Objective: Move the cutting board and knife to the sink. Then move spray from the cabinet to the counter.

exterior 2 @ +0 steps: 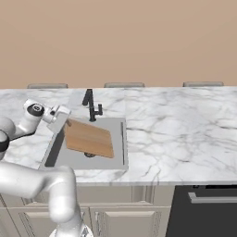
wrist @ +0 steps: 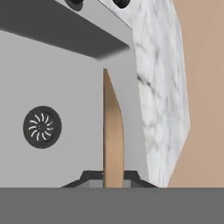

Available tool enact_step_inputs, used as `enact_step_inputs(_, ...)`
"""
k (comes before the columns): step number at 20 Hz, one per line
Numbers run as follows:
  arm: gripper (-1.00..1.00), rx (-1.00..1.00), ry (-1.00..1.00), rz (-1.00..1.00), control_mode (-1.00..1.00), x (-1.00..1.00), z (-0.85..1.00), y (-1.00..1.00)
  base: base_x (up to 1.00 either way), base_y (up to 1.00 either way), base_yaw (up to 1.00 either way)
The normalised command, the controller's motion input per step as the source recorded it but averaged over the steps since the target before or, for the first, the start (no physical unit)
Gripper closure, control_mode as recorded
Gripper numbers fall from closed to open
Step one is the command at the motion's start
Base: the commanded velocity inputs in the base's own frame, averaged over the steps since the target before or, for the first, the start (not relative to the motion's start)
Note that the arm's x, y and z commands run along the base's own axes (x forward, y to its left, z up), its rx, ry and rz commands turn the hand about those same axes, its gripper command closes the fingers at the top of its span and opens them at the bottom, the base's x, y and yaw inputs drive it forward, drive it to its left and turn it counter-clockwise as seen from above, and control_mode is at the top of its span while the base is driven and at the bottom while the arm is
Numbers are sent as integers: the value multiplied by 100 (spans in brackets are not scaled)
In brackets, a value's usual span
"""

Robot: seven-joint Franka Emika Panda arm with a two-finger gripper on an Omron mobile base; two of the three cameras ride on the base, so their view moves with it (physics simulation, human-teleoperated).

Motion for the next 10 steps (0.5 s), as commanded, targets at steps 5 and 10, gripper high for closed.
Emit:
enact_step_inputs(5, 100, 1, 0, -2, -100, 30, -36, -12, 0, 0, 0)
enact_step_inputs(10, 100, 2, 1, -3, -100, 31, -32, -13, 0, 0, 0)
